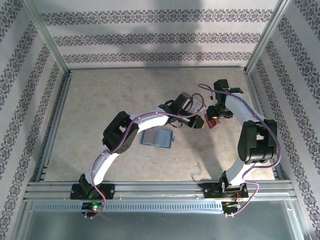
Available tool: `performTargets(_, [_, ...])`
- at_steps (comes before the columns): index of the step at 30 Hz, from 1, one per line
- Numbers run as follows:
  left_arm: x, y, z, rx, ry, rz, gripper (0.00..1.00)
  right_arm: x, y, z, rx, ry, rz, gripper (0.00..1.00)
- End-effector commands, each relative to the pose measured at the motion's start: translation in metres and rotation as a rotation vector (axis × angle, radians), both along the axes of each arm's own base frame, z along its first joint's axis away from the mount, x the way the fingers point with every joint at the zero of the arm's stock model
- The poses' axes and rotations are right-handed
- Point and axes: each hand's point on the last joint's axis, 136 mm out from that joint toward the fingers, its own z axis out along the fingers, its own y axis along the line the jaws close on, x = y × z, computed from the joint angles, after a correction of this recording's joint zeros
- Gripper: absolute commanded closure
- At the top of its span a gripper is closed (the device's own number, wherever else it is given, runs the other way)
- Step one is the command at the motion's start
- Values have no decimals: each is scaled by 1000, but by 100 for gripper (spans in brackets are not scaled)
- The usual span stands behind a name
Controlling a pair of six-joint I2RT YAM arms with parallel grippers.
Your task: Put the credit cards into the card holder
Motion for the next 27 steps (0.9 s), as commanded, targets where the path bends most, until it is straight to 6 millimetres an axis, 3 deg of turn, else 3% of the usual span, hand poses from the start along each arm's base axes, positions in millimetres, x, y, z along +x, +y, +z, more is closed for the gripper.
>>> performTargets(1, [3,-9,-2,-17,-10,2,100,-3,1,-3,8,10,-12,34])
performTargets(11, [1,7,-58,127,24,23,100,-1,-4,-8,-7,31,-24,35])
performTargets(27, [-2,18,-65,159,22,36,100,-5,-14,5,-47,-8,-46,42])
